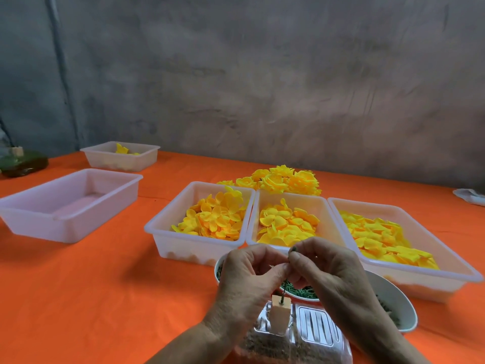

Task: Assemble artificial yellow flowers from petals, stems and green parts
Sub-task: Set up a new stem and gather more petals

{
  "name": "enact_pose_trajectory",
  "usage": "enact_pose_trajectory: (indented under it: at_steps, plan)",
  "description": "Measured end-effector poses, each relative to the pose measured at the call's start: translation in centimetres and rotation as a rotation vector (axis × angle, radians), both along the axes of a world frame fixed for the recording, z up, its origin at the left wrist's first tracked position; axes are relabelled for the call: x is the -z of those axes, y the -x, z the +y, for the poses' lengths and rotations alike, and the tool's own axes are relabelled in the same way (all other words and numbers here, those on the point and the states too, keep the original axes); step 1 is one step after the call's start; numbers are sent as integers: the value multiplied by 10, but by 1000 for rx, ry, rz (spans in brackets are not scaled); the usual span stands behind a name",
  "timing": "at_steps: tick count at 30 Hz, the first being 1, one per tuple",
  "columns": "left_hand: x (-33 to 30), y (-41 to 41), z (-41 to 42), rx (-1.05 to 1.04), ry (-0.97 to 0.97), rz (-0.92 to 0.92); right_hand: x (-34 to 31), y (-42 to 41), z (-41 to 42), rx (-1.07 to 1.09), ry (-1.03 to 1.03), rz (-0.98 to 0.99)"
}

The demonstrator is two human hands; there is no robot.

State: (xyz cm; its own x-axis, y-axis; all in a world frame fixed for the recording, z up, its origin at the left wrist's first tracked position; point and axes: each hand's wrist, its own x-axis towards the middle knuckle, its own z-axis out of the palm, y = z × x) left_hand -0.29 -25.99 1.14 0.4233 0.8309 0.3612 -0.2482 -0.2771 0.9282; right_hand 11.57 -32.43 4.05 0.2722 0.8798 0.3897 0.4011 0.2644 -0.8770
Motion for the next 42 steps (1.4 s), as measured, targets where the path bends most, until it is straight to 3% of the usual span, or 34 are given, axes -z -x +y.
enact_pose_trajectory:
  at_steps: [6,15,24,29,36,42]
  plan:
    - [2,-1,2,-16,2,7,-1,1,1,-16,30,120]
    - [0,-2,-1,17,56,-51,-1,-7,8,-196,260,670]
    - [1,-3,-4,37,65,-74,3,-11,9,-198,295,720]
    - [3,-2,-4,29,49,-56,5,-9,5,-165,227,617]
    - [5,-2,-2,16,13,-7,6,-5,1,6,11,120]
    - [5,-4,-1,3,3,1,2,-1,0,83,-41,-73]
